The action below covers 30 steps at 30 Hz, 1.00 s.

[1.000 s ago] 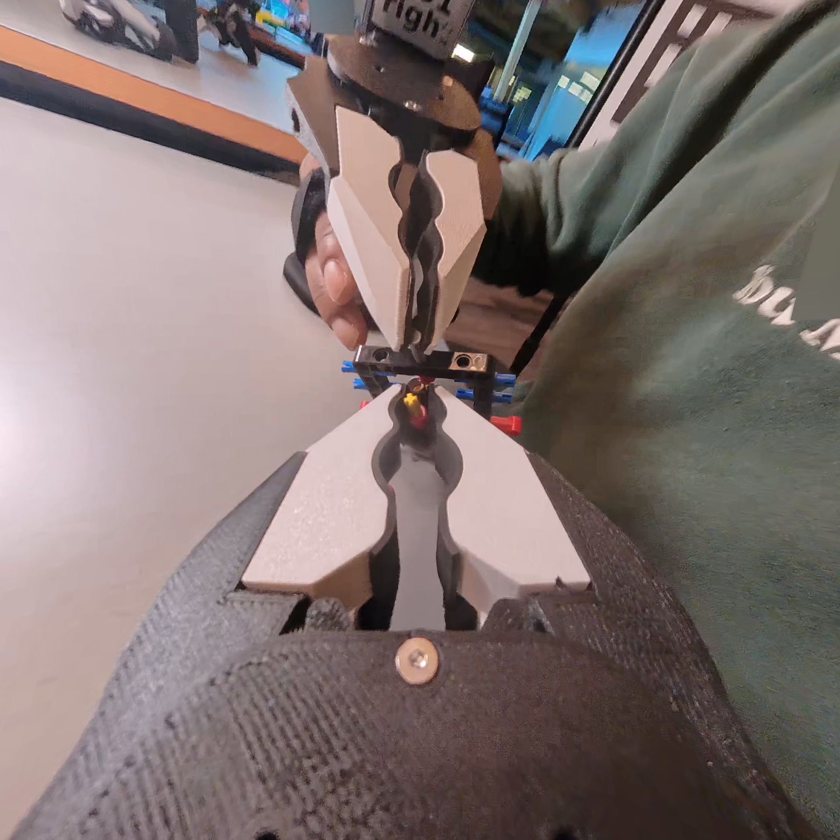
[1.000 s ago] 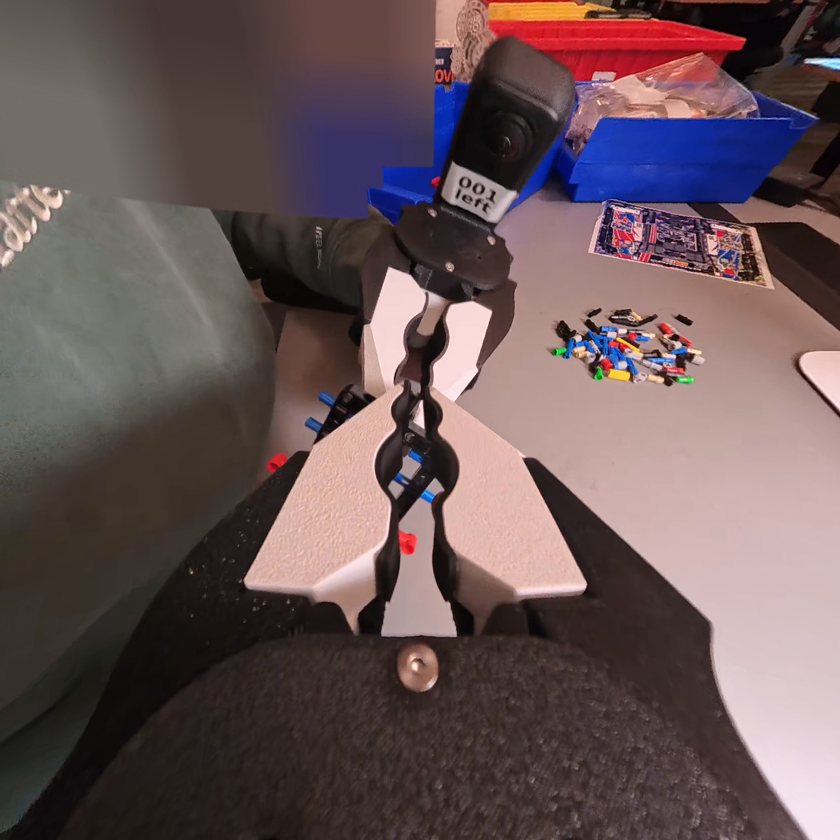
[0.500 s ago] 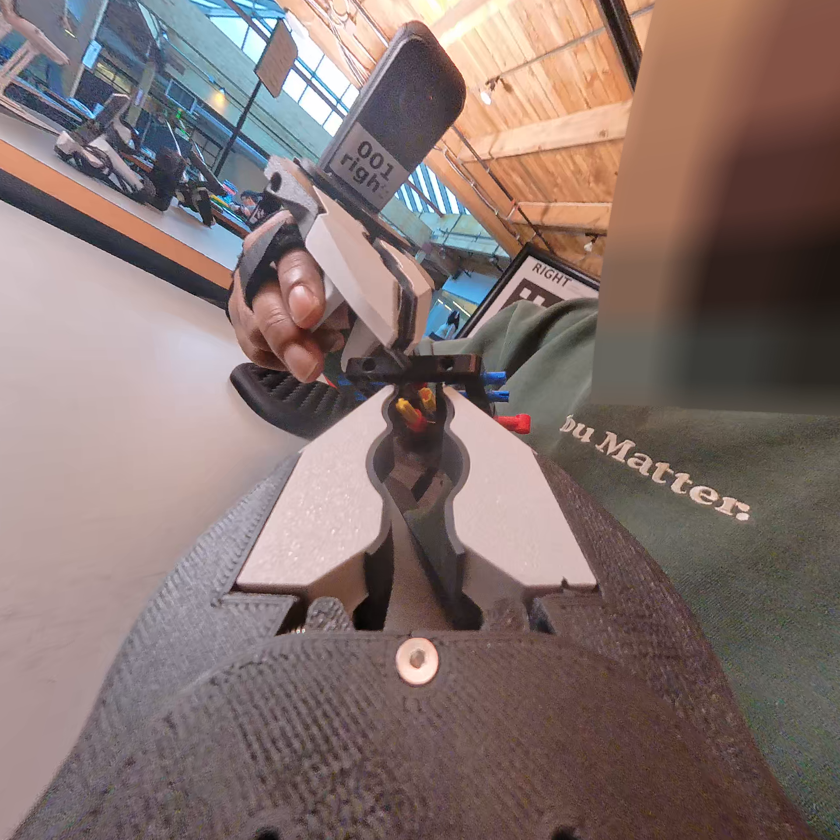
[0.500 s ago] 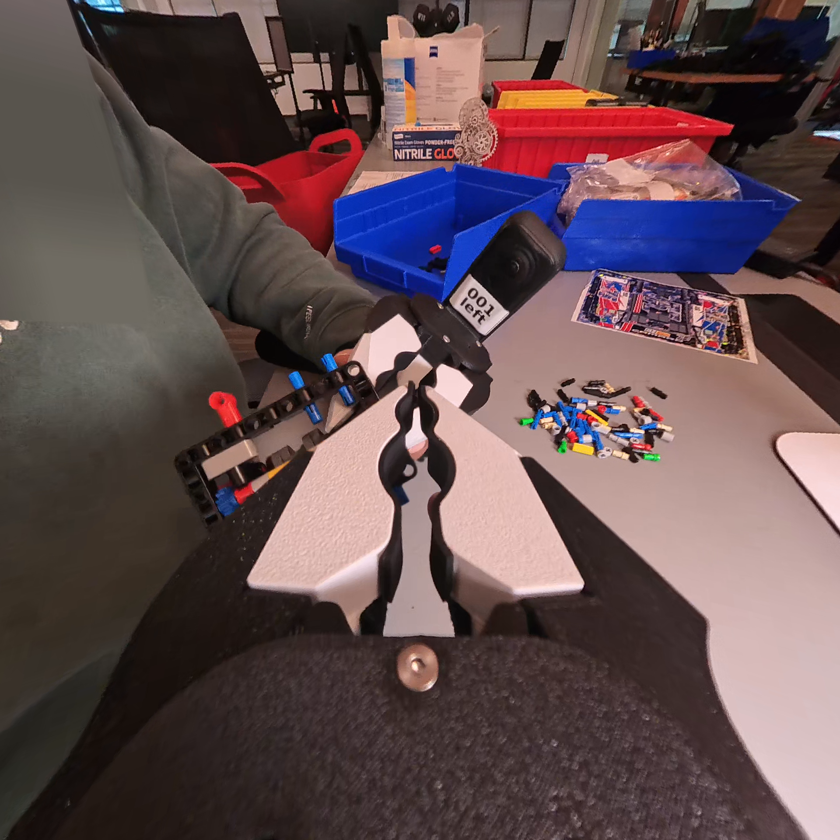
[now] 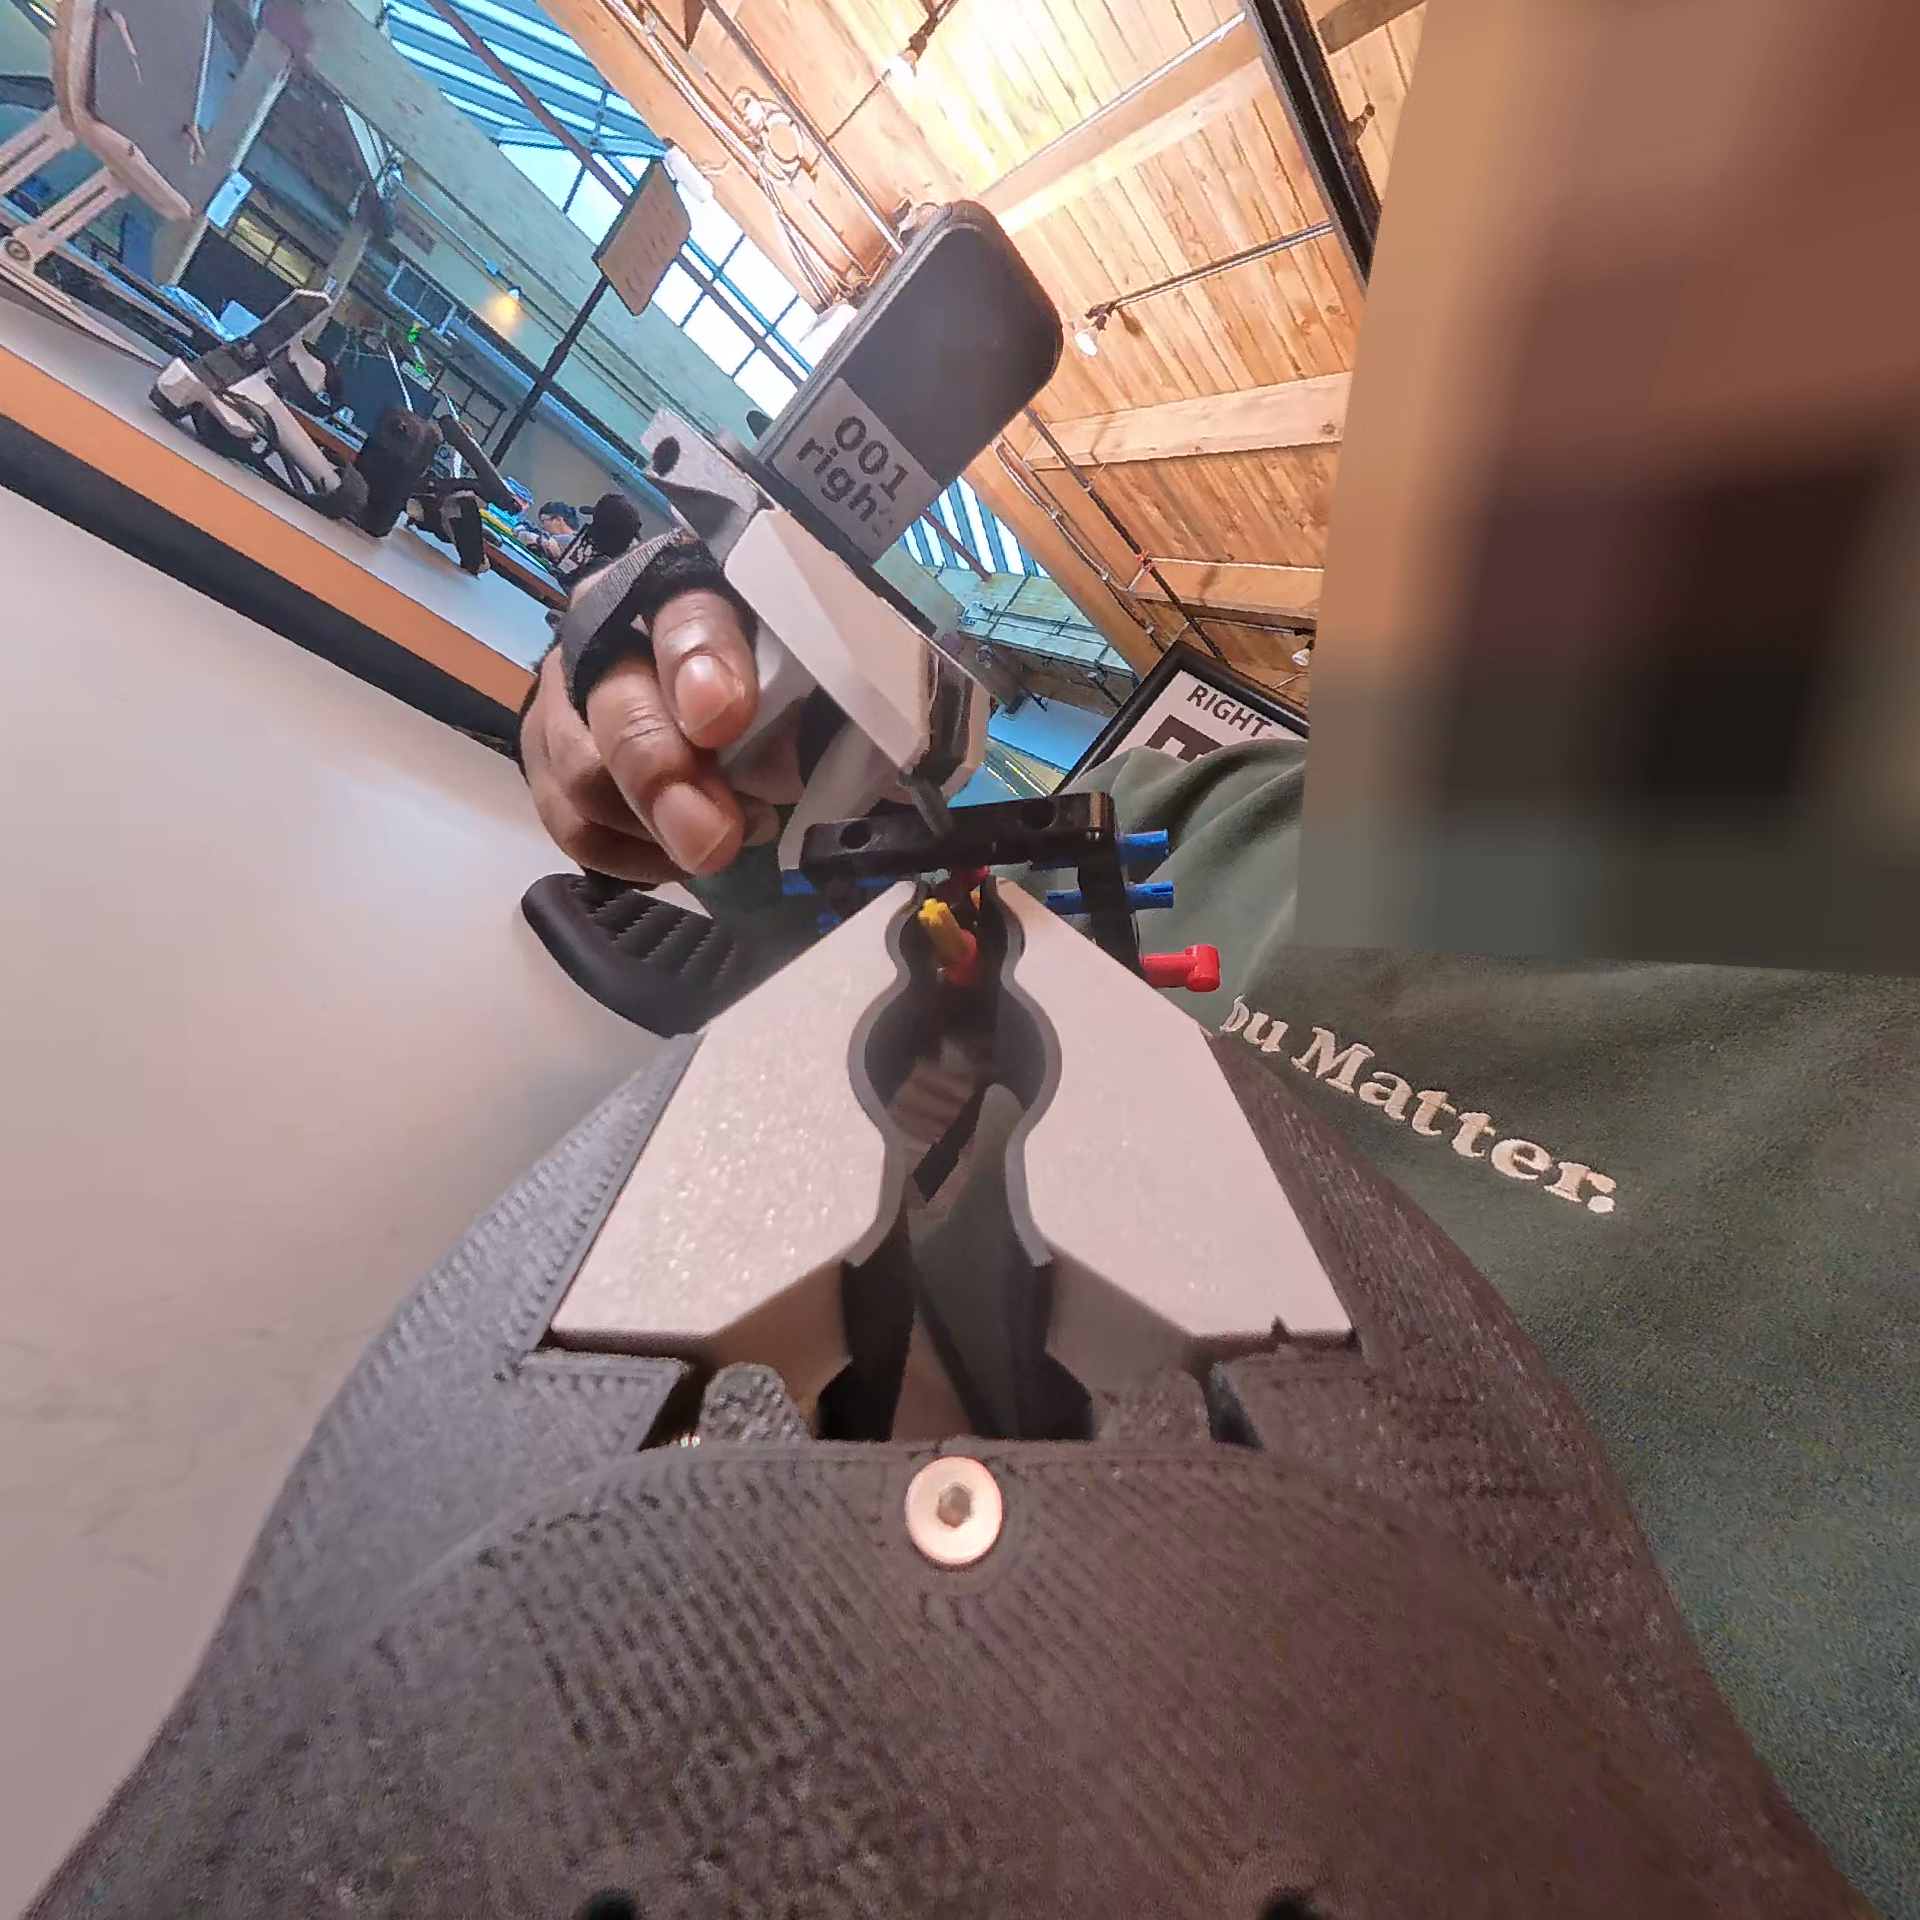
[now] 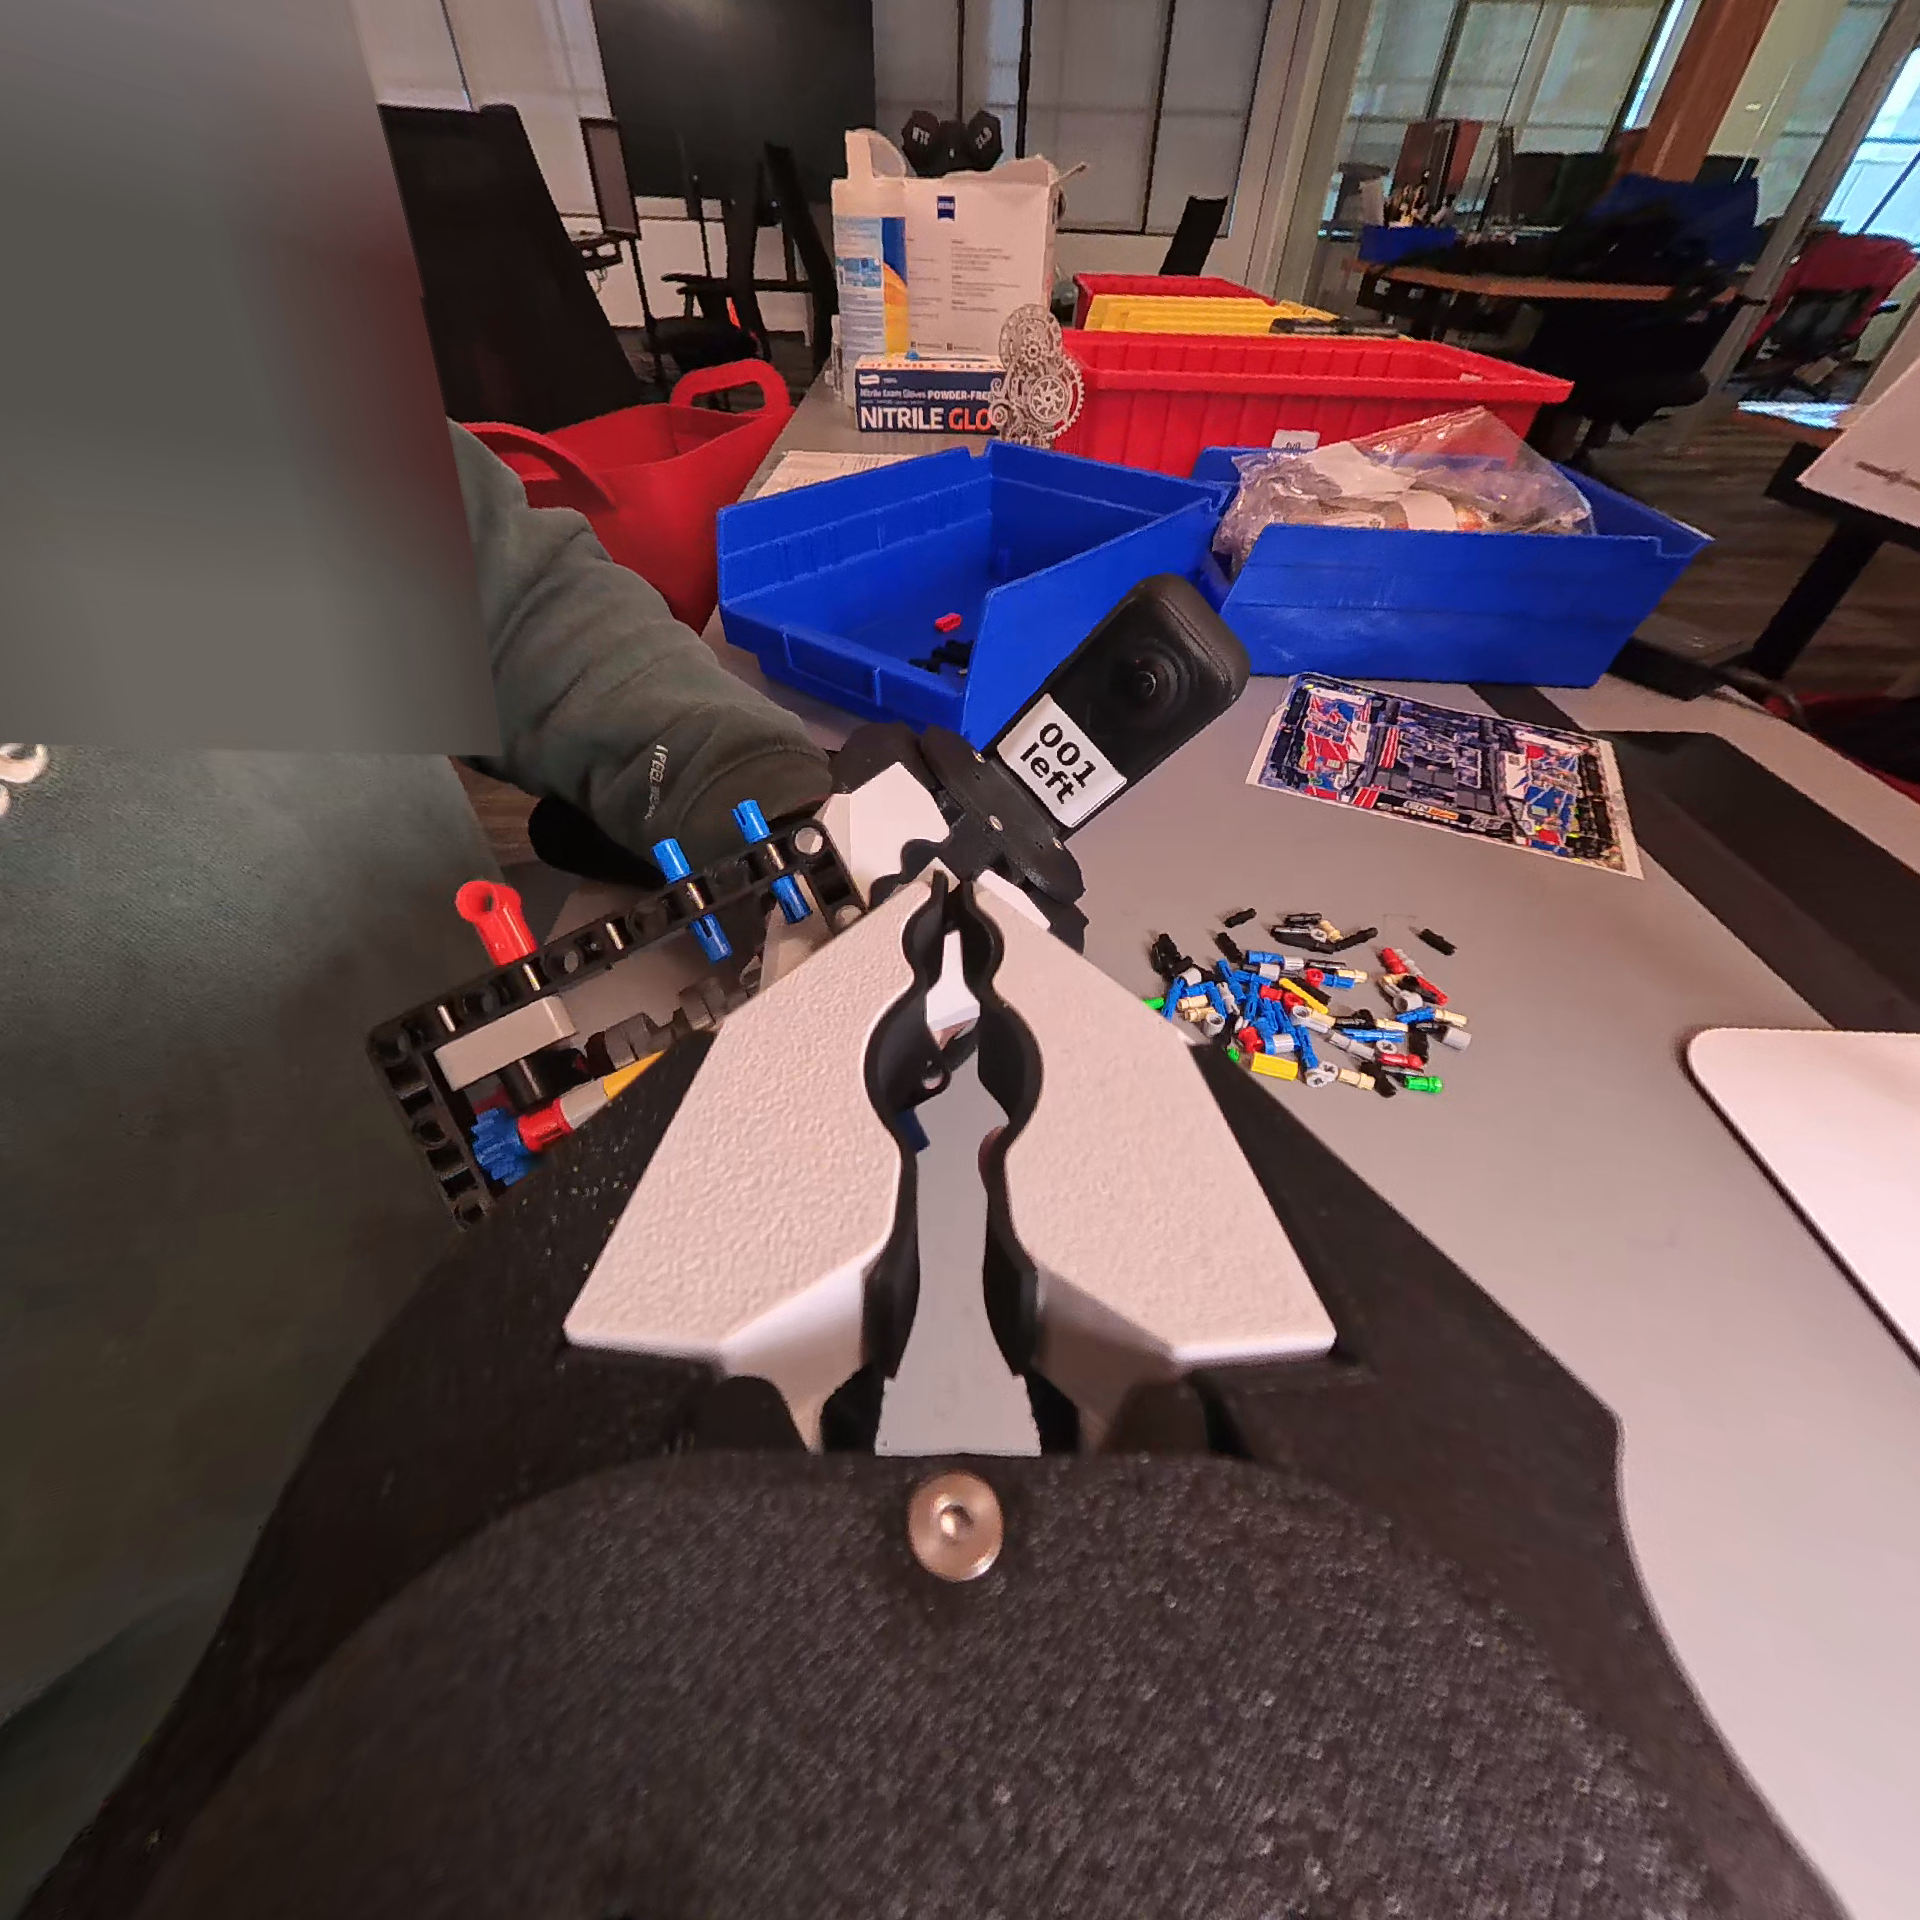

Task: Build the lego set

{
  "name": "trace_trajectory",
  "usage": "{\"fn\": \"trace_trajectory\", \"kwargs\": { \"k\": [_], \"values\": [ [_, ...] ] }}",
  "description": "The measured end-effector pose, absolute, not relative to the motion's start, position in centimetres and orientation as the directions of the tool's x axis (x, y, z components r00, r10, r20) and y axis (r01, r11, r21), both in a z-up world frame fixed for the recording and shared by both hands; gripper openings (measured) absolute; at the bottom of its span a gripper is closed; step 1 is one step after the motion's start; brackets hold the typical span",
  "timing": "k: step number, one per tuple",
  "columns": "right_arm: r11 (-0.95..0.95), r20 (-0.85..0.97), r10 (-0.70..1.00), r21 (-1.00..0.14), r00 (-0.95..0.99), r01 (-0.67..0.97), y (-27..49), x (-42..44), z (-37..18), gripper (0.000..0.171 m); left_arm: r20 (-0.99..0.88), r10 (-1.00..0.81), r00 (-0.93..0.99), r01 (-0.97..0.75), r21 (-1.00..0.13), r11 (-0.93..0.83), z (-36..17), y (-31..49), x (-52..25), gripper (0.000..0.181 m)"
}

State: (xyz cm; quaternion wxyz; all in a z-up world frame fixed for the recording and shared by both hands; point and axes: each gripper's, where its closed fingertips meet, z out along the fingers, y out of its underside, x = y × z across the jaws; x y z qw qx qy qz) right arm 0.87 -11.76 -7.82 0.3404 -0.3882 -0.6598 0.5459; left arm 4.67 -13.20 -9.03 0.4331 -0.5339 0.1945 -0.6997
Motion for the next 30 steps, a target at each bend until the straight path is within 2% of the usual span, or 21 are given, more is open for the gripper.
{"fn": "trace_trajectory", "kwargs": {
  "k": [7,10,14,20,30],
  "values": [
    [0.049,-0.040,0.875,-0.984,-0.483,0.170,-11.0,1.2,-8.1,0.006,0.575,-0.817,-0.046,0.394,-0.741,-0.544,-9.1,-13.0,4.2,0.006],
    [-0.083,-0.199,0.825,-0.968,-0.529,0.235,-11.1,1.3,-8.3,0.009,0.570,-0.821,-0.040,0.372,-0.754,-0.541,-9.3,-13.1,4.4,0.006],
    [-0.281,-0.441,0.685,-0.894,-0.579,0.349,-11.7,1.8,-8.3,0.022,0.566,-0.825,-0.008,0.317,-0.781,-0.539,-10.2,-13.2,4.8,0.006],
    [-0.323,-0.561,0.615,-0.820,-0.554,0.472,-12.5,1.8,-9.5,0.006,0.548,-0.837,0.006,0.285,-0.803,-0.524,-10.6,-13.4,5.1,0.006],
    [-0.347,-0.566,0.558,-0.823,-0.607,0.449,-13.2,2.0,-9.2,0.001,0.547,-0.837,-0.021,0.241,-0.810,-0.535,-10.9,-13.8,5.1,0.006]
  ]
}}
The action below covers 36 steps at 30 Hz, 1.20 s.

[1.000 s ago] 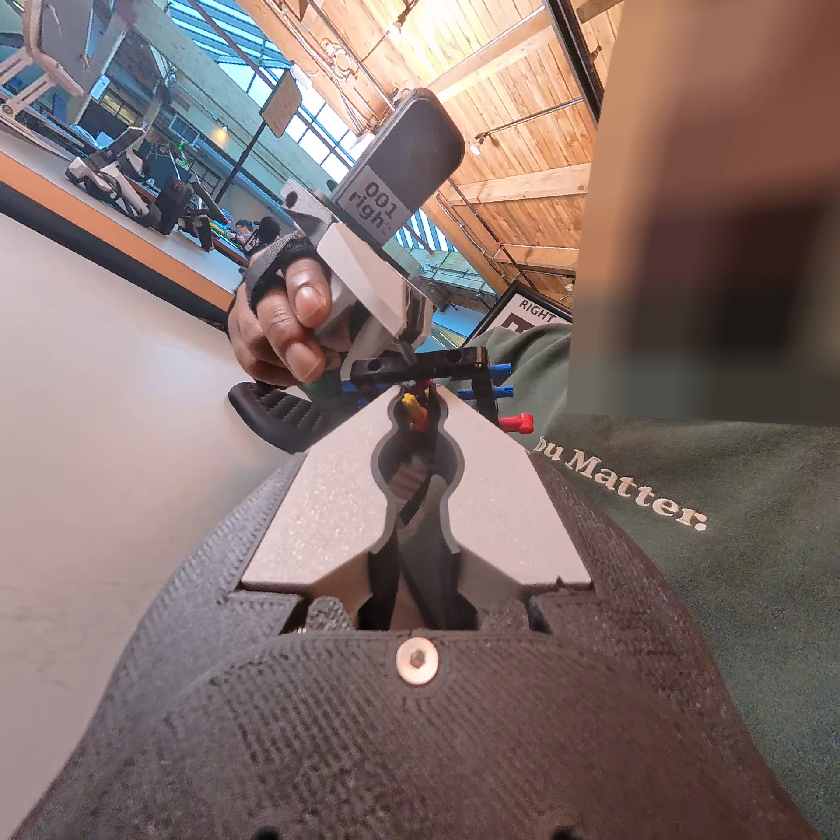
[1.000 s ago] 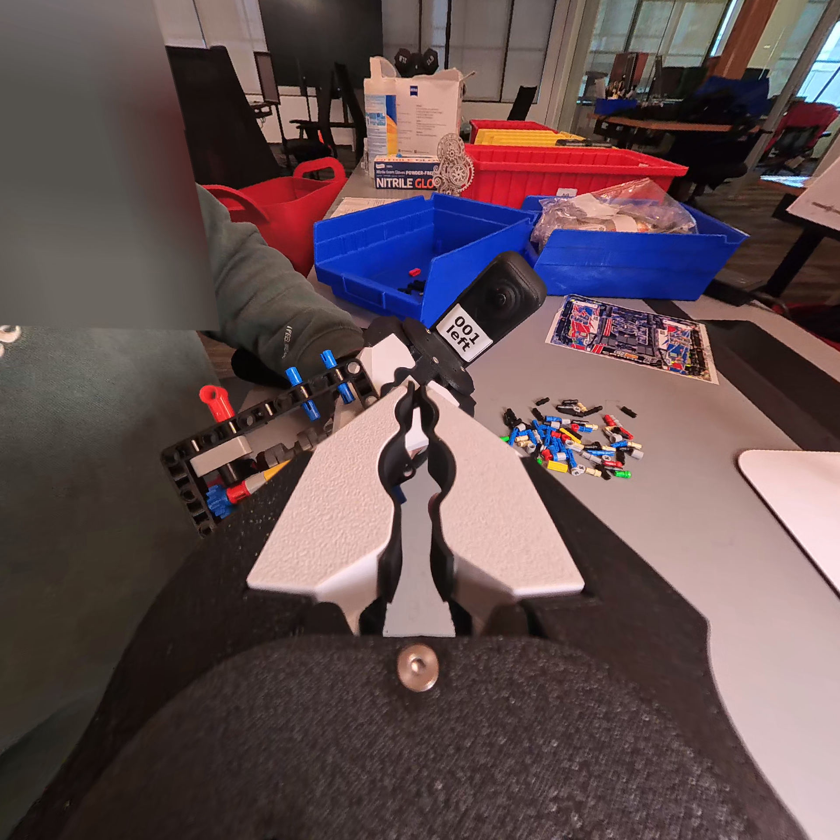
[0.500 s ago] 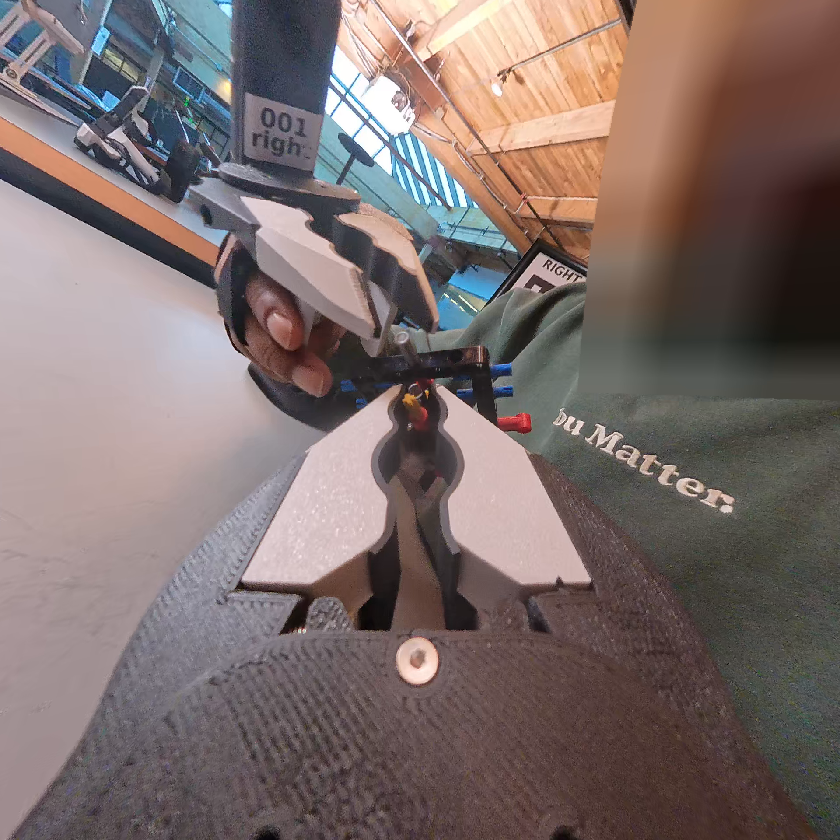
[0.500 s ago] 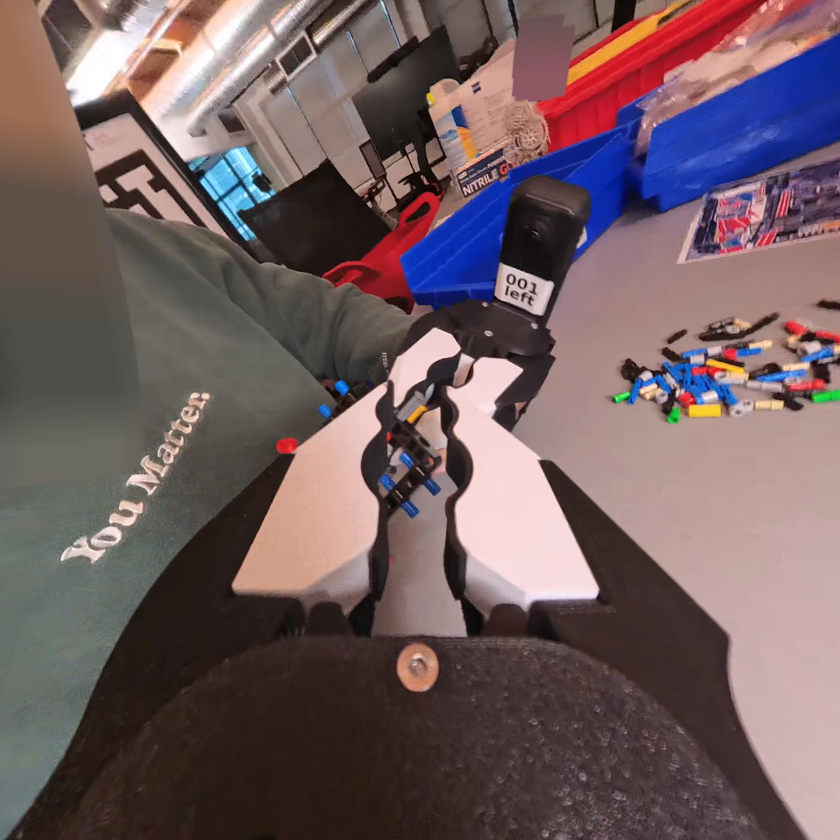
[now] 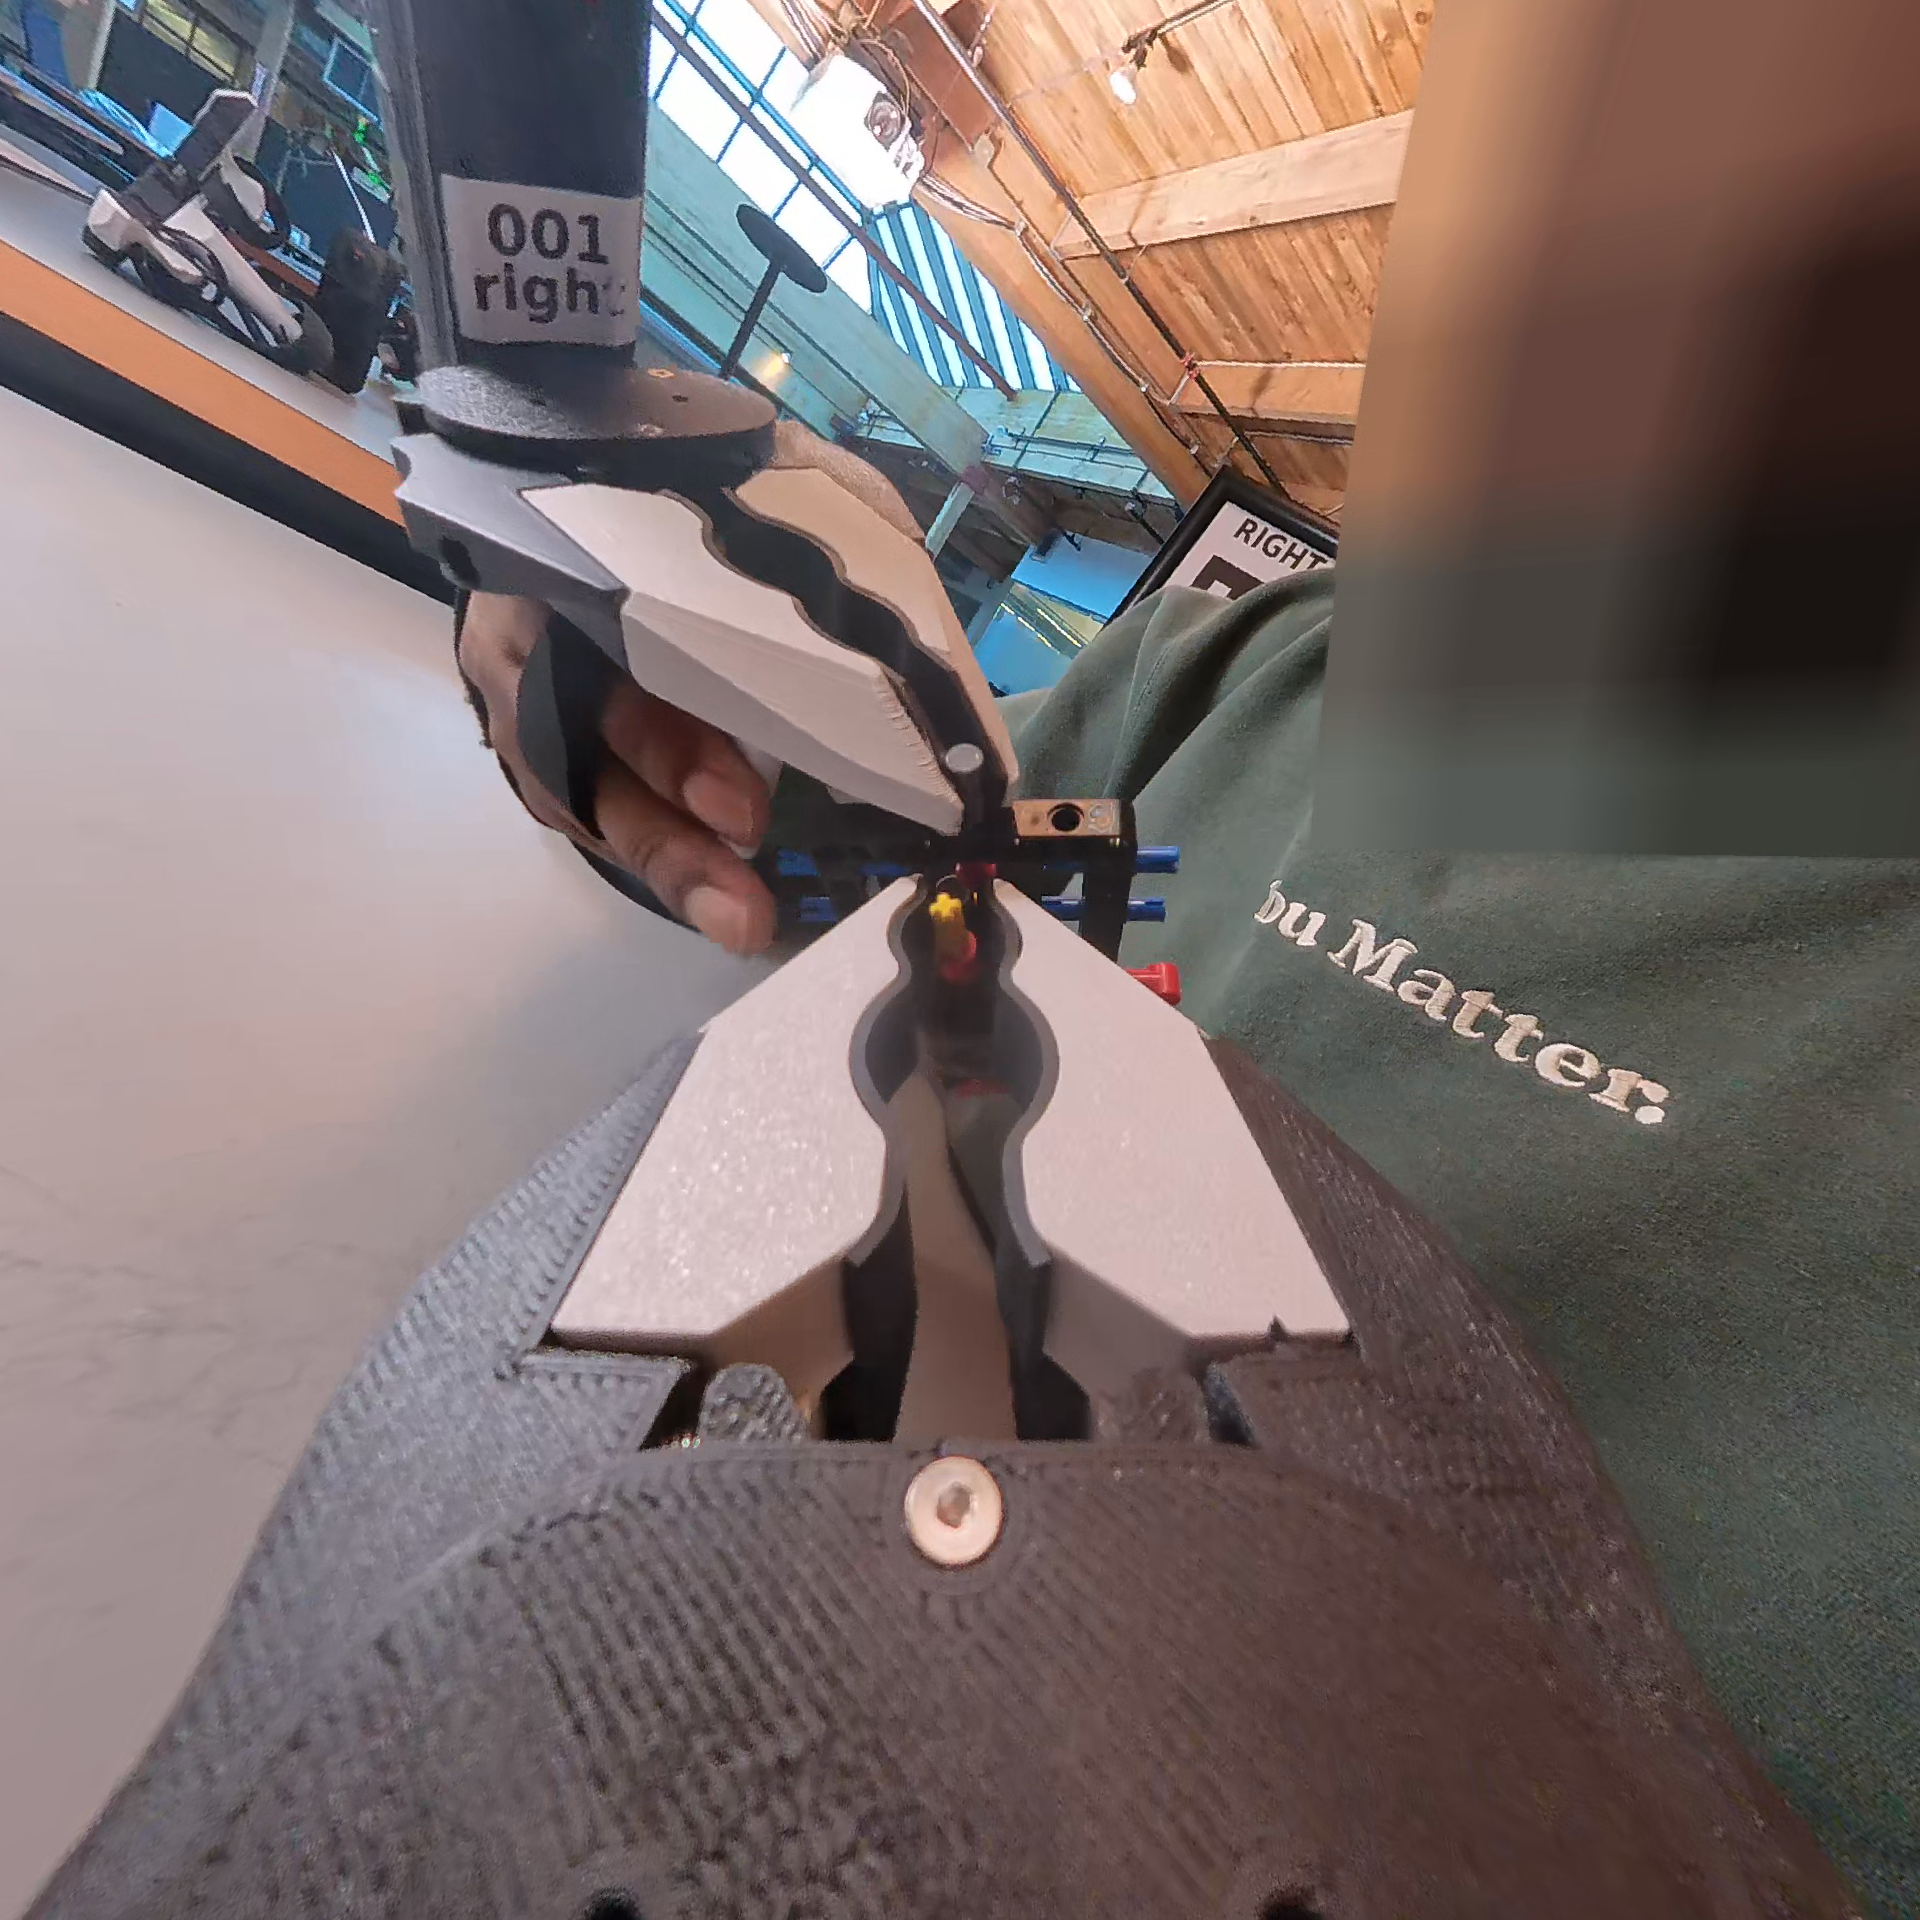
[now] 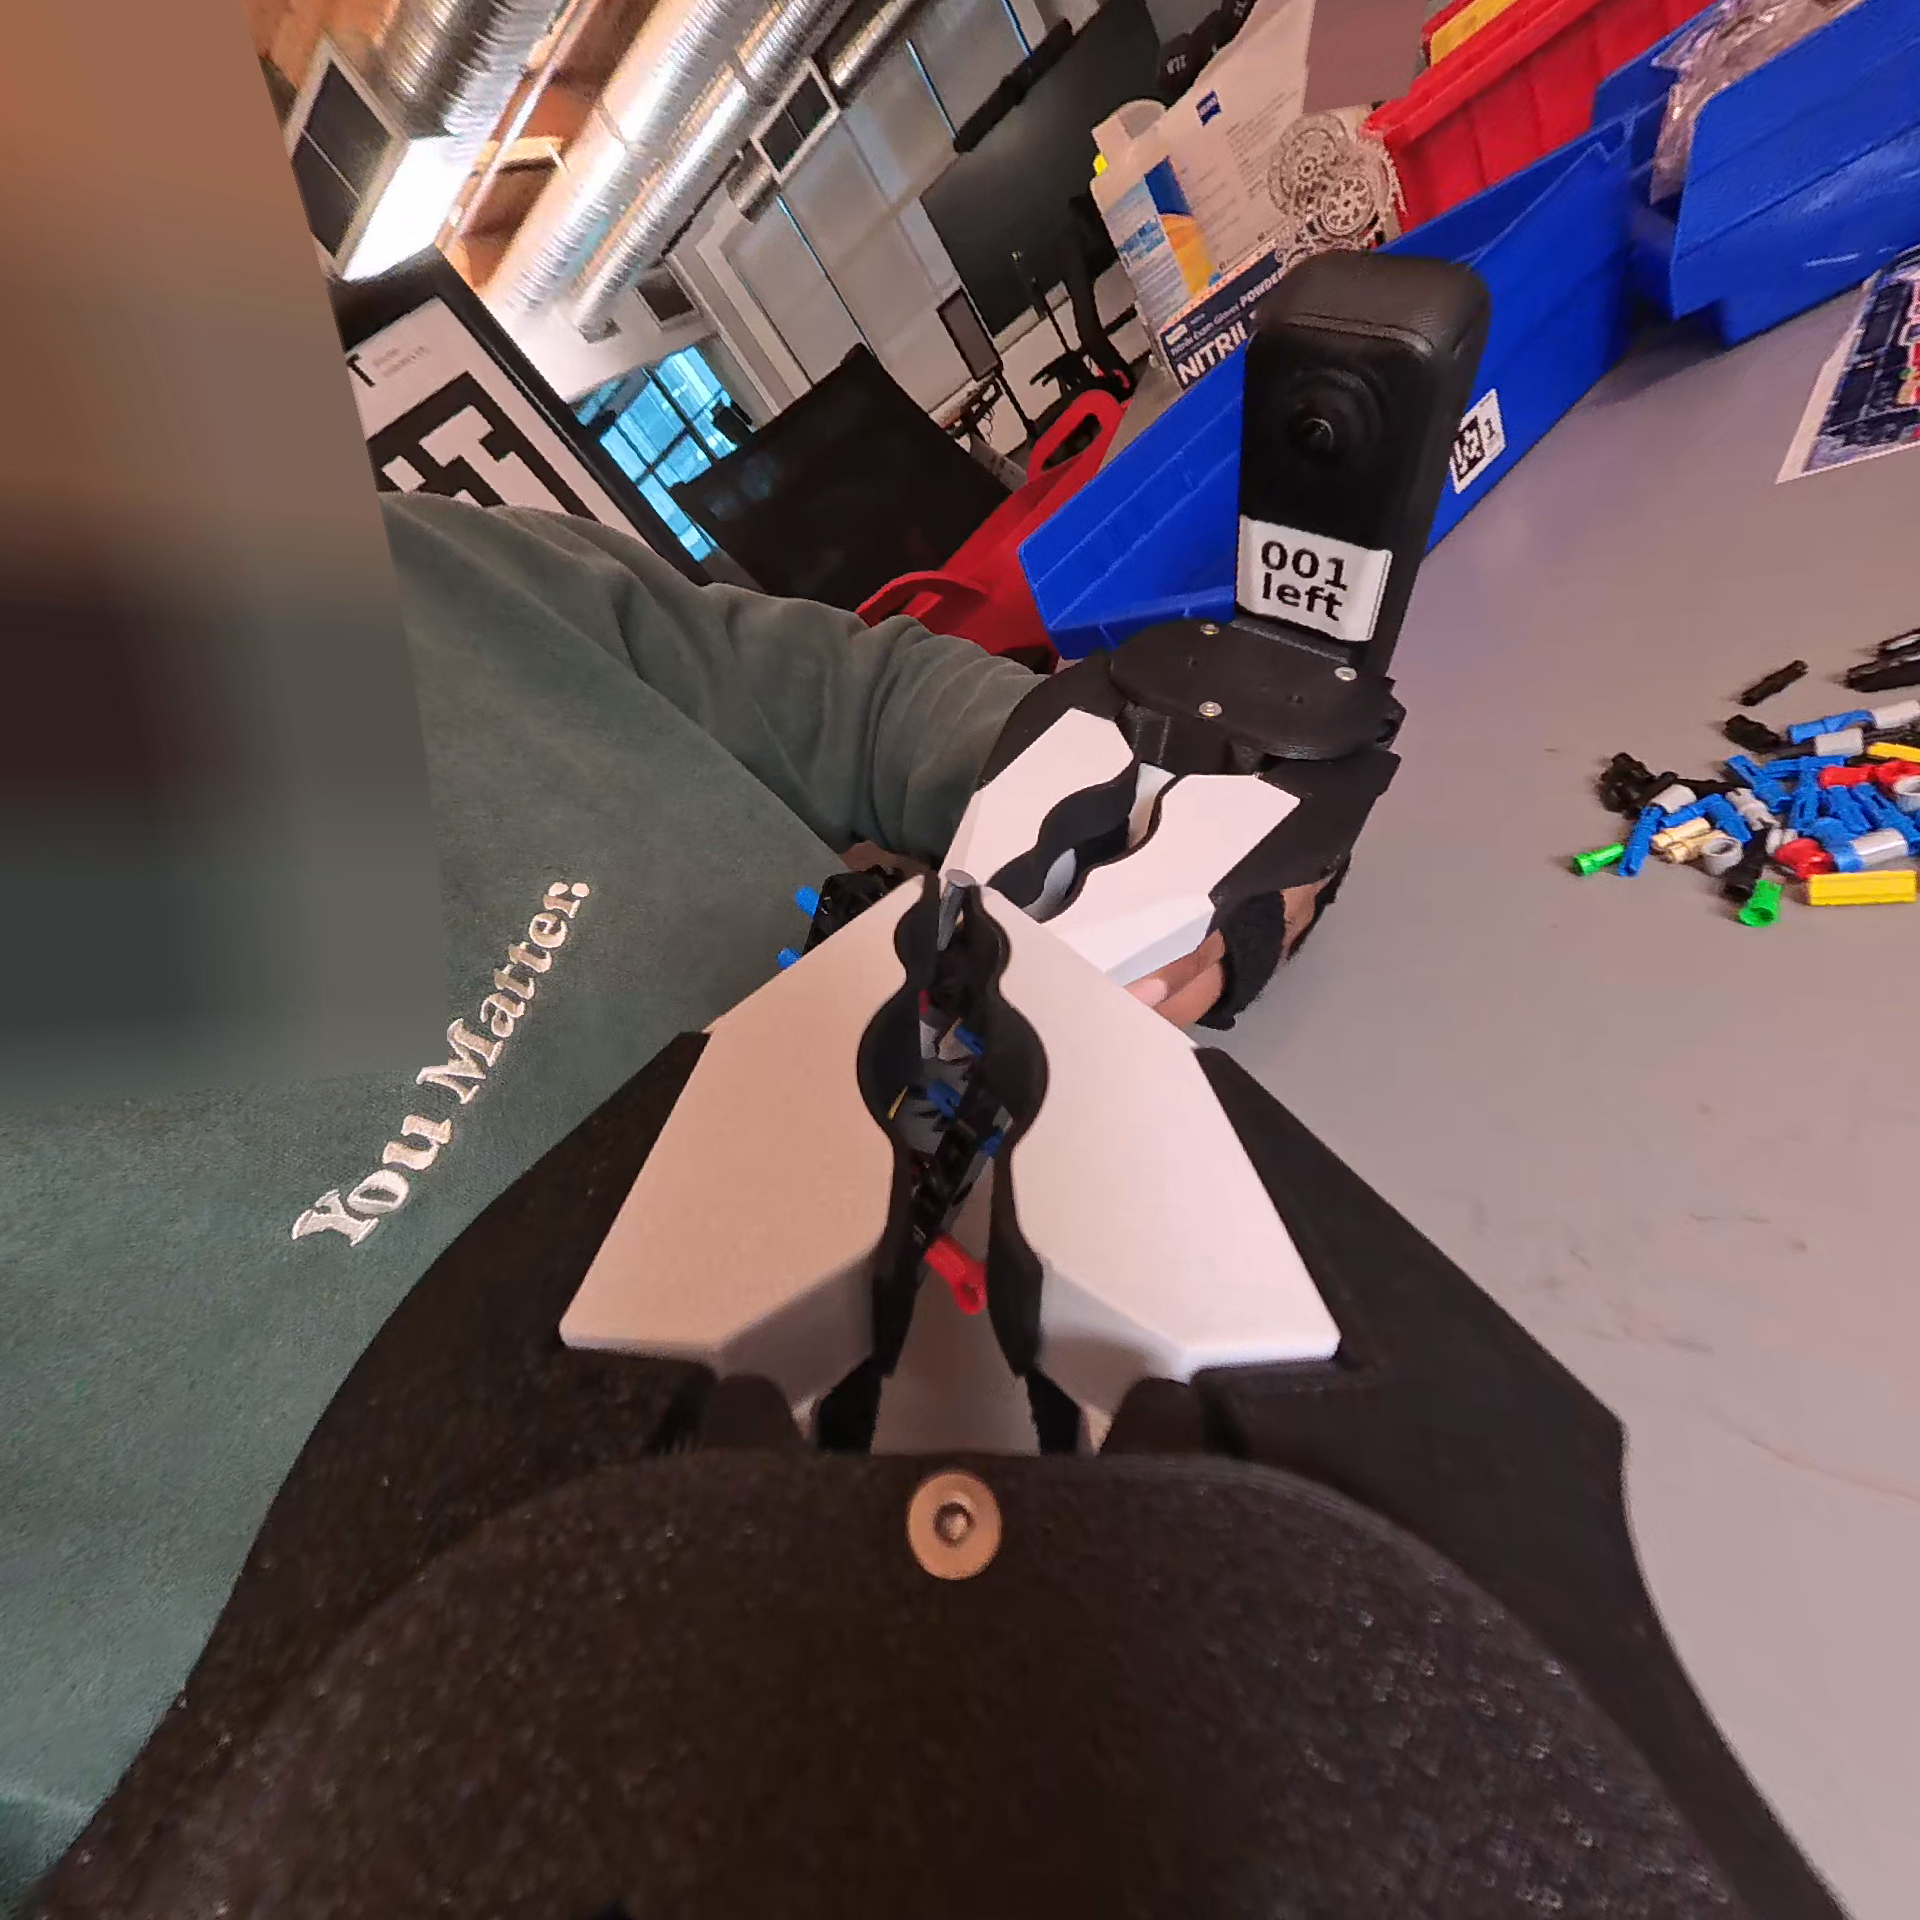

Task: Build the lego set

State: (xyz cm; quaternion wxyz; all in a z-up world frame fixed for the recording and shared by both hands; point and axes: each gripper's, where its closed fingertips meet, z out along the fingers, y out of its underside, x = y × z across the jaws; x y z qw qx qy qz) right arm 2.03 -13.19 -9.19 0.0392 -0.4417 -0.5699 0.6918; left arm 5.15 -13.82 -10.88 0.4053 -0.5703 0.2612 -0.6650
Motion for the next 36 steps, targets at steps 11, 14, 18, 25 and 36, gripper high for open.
{"fn": "trace_trajectory", "kwargs": {
  "k": [11,14,18,25,36],
  "values": [
    [-0.353,-0.553,0.555,-0.833,-0.622,0.426,-13.05,1.80,-9.24,0.001,0.545,-0.839,-0.013,0.223,-0.816,-0.534,-11.14,-13.59,4.90,0.006],
    [-0.363,-0.561,0.543,-0.827,-0.624,0.428,-13.14,1.80,-9.20,0.001,0.544,-0.839,-0.021,0.223,-0.815,-0.534,-11.10,-13.68,4.94,0.006],
    [-0.379,-0.566,0.540,-0.824,-0.623,0.420,-13.09,1.70,-9.08,0.000,0.539,-0.842,-0.018,0.229,-0.817,-0.529,-10.95,-13.63,4.86,0.005],
    [-0.374,-0.554,0.549,-0.832,-0.625,0.409,-13.12,1.59,-9.05,0.000,0.530,-0.848,-0.014,0.223,-0.825,-0.520,-10.93,-13.66,4.76,0.005],
    [-0.346,-0.525,0.564,-0.851,-0.637,0.395,-13.46,1.66,-8.99,0.001,0.514,-0.856,-0.054,0.223,-0.830,-0.512,-10.63,-14.21,4.84,0.005]
  ]
}}
